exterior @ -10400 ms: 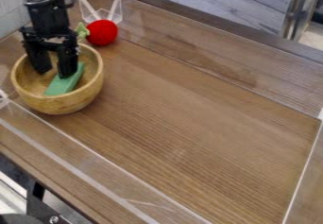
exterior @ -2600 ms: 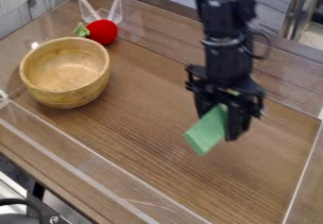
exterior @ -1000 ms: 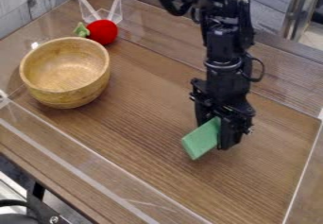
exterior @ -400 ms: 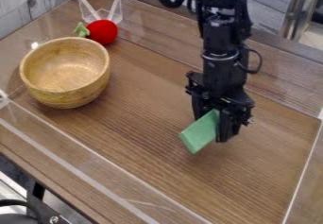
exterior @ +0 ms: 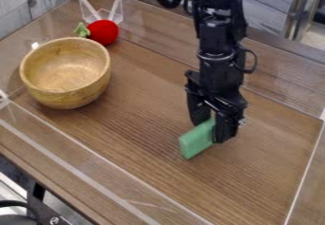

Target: Remove the green stick from the brown bowl and put it on the table

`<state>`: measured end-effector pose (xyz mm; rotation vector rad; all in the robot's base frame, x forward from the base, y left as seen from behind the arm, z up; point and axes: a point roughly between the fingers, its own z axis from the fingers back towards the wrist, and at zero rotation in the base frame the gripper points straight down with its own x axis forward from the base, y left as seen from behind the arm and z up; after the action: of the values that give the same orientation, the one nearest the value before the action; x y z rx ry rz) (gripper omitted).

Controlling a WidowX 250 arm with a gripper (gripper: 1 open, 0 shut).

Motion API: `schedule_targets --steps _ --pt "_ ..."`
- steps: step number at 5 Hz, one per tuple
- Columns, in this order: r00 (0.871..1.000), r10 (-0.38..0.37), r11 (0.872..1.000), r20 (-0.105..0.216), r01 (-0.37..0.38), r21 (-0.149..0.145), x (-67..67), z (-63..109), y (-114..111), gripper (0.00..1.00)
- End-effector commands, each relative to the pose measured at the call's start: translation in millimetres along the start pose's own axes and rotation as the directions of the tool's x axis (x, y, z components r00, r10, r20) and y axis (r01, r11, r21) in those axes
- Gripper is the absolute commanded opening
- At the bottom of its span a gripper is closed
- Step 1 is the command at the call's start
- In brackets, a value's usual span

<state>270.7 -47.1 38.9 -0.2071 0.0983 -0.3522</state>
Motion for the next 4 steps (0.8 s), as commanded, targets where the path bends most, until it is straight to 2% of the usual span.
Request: schedule_targets --steps 1,3,4 --pt "0.999 -0.003 1.0 0.049 0.002 0.02 5.6 14.6 7 1.0" --pt "0.998 0.026 0.999 0.057 -0.028 0.037 -1.5 20.5 10 1.0" --pt "0.998 0.03 0.998 0.062 -0.033 0.05 -7.2 32.5 23 1.0"
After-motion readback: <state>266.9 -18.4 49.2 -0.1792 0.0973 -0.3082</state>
